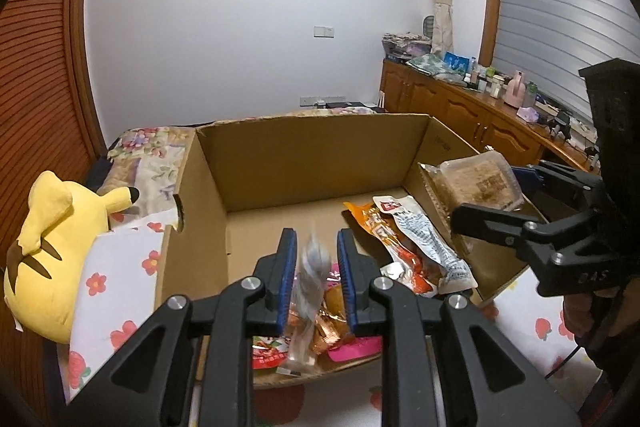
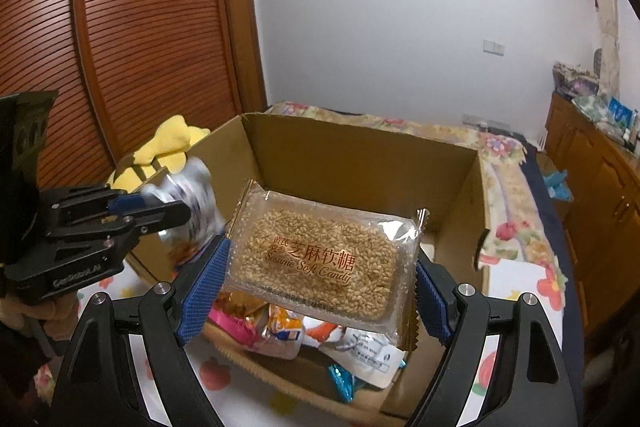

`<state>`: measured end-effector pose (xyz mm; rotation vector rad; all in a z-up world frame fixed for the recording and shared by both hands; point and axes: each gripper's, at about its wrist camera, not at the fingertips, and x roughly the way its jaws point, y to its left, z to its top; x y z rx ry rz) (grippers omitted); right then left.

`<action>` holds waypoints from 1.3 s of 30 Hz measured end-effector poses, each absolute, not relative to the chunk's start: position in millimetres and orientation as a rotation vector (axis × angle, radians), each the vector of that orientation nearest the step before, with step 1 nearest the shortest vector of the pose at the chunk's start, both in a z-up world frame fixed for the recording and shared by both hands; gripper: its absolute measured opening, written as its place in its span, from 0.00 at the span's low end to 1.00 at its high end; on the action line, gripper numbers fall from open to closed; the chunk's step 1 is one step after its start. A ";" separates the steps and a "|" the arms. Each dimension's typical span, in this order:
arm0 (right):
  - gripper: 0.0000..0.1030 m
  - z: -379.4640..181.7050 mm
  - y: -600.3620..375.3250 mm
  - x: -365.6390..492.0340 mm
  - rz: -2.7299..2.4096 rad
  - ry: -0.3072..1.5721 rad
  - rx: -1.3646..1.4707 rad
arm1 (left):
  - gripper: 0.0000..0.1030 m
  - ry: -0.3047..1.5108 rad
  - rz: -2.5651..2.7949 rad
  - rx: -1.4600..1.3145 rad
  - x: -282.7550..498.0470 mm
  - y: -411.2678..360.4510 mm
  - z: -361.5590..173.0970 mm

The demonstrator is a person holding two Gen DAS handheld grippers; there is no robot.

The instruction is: Organize snacks

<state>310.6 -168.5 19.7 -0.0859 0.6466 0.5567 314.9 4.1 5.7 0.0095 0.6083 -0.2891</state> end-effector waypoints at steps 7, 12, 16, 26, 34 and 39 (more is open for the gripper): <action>0.84 18.3 -161.5 323.8 0.535 0.675 -0.106 | 0.23 0.597 -0.277 0.007 319.4 10.5 6.4; 0.85 20.0 -155.4 329.4 0.509 0.690 -0.120 | 0.31 0.600 -0.270 -0.011 320.3 15.3 4.7; 0.87 18.1 -154.0 334.8 0.483 0.698 -0.121 | 0.33 0.596 -0.250 -0.002 319.5 17.9 3.3; 0.88 15.2 -153.3 337.0 0.453 0.701 -0.112 | 0.37 0.594 -0.241 0.000 319.3 20.8 2.4; 0.89 16.6 -164.3 321.6 0.449 0.676 -0.099 | 0.42 0.568 -0.233 0.023 307.5 17.7 2.4; 0.89 21.9 -169.9 307.9 0.450 0.658 -0.093 | 0.44 0.545 -0.235 0.036 291.3 9.6 7.8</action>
